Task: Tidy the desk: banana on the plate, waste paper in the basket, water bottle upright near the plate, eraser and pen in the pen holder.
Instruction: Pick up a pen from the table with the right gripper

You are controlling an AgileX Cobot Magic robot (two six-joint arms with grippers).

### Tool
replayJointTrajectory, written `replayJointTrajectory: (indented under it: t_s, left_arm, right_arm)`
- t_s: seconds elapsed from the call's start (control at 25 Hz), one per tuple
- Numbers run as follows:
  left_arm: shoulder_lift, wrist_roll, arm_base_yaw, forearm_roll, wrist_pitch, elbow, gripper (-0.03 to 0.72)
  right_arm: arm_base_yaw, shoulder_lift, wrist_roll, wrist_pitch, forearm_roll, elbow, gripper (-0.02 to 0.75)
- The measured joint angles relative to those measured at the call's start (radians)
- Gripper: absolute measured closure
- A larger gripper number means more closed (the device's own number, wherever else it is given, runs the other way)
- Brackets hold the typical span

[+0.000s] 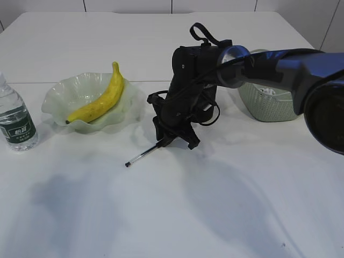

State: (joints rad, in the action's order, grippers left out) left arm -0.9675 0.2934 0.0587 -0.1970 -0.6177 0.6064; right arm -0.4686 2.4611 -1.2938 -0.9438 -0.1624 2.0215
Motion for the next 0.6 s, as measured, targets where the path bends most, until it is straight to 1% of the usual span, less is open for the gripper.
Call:
replayJointTrajectory:
  t_s: [0.44, 0.48, 0.6]
  left_arm:
    - [0.000, 0.000, 0.000, 0.000, -0.002, 0.000, 0.151]
    - [0.000, 0.000, 0.000, 0.000, -0.002, 0.000, 0.151]
    - [0.000, 0.000, 0.000, 0.000, -0.002, 0.000, 0.151]
  right_arm:
    - [-0.001, 0.000, 0.032, -0.006, 0.005, 0.000, 0.585]
    - [-0.001, 0.000, 0.034, -0.010, 0.008, 0.000, 0.594]
    - [-0.002, 0.000, 0.054, -0.019, 0.014, 0.002, 0.656]
